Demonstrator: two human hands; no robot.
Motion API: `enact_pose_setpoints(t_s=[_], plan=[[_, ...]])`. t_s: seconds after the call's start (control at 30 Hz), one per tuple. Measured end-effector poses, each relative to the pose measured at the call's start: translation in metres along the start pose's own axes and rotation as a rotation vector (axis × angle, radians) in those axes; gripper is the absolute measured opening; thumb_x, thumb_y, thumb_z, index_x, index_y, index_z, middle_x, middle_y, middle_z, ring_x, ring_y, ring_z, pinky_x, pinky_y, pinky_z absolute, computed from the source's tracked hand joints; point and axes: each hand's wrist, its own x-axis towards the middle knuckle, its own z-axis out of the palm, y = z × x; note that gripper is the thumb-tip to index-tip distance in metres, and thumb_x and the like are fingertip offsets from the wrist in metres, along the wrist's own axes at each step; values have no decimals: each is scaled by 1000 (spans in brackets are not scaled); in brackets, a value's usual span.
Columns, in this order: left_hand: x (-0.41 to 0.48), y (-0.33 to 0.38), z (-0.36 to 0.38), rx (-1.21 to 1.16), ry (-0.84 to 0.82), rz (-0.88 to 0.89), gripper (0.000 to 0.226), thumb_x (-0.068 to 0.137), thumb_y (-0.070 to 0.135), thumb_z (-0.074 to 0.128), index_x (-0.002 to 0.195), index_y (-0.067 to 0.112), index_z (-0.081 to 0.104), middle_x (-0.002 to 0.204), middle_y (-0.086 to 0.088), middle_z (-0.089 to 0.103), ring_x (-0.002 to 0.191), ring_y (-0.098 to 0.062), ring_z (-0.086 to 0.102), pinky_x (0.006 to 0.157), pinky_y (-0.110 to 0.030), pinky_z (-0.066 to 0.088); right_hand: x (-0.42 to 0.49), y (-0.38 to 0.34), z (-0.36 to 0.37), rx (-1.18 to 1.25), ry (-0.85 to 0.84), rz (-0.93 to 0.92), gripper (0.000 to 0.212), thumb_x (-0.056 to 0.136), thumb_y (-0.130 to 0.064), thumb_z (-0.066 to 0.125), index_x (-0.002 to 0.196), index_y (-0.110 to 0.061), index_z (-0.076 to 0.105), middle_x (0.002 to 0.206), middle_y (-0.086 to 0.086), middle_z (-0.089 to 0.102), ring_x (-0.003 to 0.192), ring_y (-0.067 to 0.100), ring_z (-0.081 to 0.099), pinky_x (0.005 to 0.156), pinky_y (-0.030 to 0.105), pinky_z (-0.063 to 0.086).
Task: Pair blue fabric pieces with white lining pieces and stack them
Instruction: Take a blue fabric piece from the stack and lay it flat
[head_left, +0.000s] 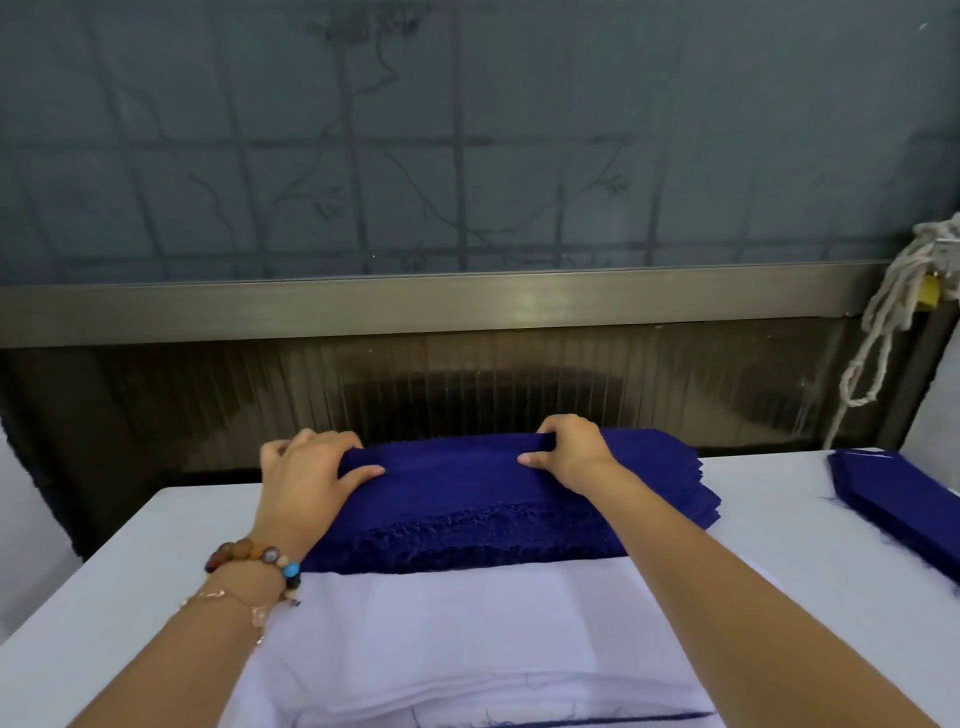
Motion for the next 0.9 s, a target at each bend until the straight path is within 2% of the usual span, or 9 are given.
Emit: enact_pose_setpoints(t_s=[0.1,0.2,0.33,0.43,0.5,0.63,0.7,0.8,0.9], plan=[[-8,-29,-8,-107,-43,-149,18,87,51,62,88,33,60,82,11,60,85,-14,50,83,-39,37,-2,22,-27,-167,-24,75,53,88,-38,67,132,-12,52,132,13,52,120,30,51,101,41,45],[-15,-44,-11,-354,-105,-285,27,82,35,73,87,9,66,79,-7,67,79,-26,62,73,-45,52,-8,57,-50,-179,52,184,54,87,-43,66,132,-16,52,130,12,54,119,31,51,99,43,46],[-22,-41,-9,-450,-25,-327,19,81,24,76,69,15,64,65,-2,64,69,-22,61,62,-36,47,-18,89,-65,-170,254,381,41,83,-50,69,116,-26,62,131,10,45,124,34,36,97,44,39],[-23,-34,-9,-411,51,-344,20,85,25,72,67,19,67,61,0,64,64,-21,60,58,-34,45,-23,95,-68,-183,367,386,33,78,-51,73,103,-30,67,126,6,49,123,34,35,97,43,35],[-24,-30,-13,-438,99,-344,19,89,24,68,70,18,68,62,1,64,63,-19,60,57,-31,42,-25,98,-68,-72,410,349,25,78,-51,73,90,-30,64,106,4,60,116,33,45,94,43,38],[-27,-24,-28,-581,156,-360,16,93,22,62,80,16,69,70,-1,66,69,-20,62,58,-29,44,-39,104,-71,459,495,241,15,85,-34,71,82,-20,68,81,-1,68,82,26,63,78,44,53],[-30,-18,-39,-711,198,-403,9,92,19,63,87,15,69,76,-2,68,73,-17,64,54,-24,51,-48,106,-74,589,531,193,11,88,-27,69,82,-18,69,80,-2,69,77,21,63,71,37,53],[-36,-7,-54,-848,235,-449,4,90,15,64,92,18,68,81,0,69,70,-11,67,49,-12,52,-63,103,-77,699,530,171,13,91,-18,65,102,-11,68,86,0,68,80,21,64,67,32,55],[-46,1,-66,-918,246,-542,8,89,14,66,95,19,69,78,1,69,57,-11,66,50,-18,54,-78,105,-77,697,540,171,18,93,-13,61,111,-10,64,98,7,67,88,26,63,61,28,51]])
